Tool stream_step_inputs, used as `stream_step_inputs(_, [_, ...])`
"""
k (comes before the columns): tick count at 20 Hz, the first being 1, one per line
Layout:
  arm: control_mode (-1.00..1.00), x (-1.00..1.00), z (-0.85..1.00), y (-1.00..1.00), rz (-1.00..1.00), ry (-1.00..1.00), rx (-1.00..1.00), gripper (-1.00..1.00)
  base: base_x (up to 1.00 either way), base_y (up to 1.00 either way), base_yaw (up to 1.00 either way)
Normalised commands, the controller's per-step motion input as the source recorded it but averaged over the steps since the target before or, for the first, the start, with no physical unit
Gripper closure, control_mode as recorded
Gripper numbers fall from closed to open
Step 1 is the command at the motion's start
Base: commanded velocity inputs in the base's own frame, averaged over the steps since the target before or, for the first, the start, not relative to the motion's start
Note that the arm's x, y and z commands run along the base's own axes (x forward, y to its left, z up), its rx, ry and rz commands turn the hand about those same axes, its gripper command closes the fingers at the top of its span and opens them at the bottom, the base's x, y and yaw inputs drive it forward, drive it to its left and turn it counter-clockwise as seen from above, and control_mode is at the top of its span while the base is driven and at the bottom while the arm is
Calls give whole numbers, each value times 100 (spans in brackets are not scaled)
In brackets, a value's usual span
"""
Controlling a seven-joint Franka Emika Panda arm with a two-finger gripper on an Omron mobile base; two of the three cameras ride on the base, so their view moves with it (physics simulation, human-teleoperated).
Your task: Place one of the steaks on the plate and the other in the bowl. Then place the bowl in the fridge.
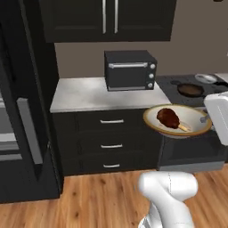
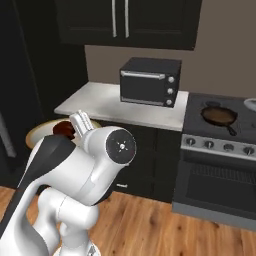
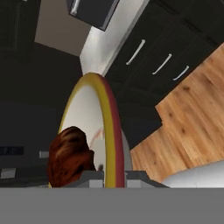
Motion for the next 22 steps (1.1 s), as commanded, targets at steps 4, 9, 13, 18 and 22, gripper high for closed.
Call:
stream_step_inputs(4, [100,0,0,0,0,0,0,100,-34,100,0])
stream_step_inputs(9, [100,0,0,0,0,0,0,100,-36,100,0])
stream_step_inputs(13, [100,0,0,0,0,0,0,100,-25,100,0])
stream_step_inputs(18, [100,0,0,0,0,0,0,100,-14,100,0])
stream_step_inputs(22, [100,0,0,0,0,0,0,100,-3,100,0])
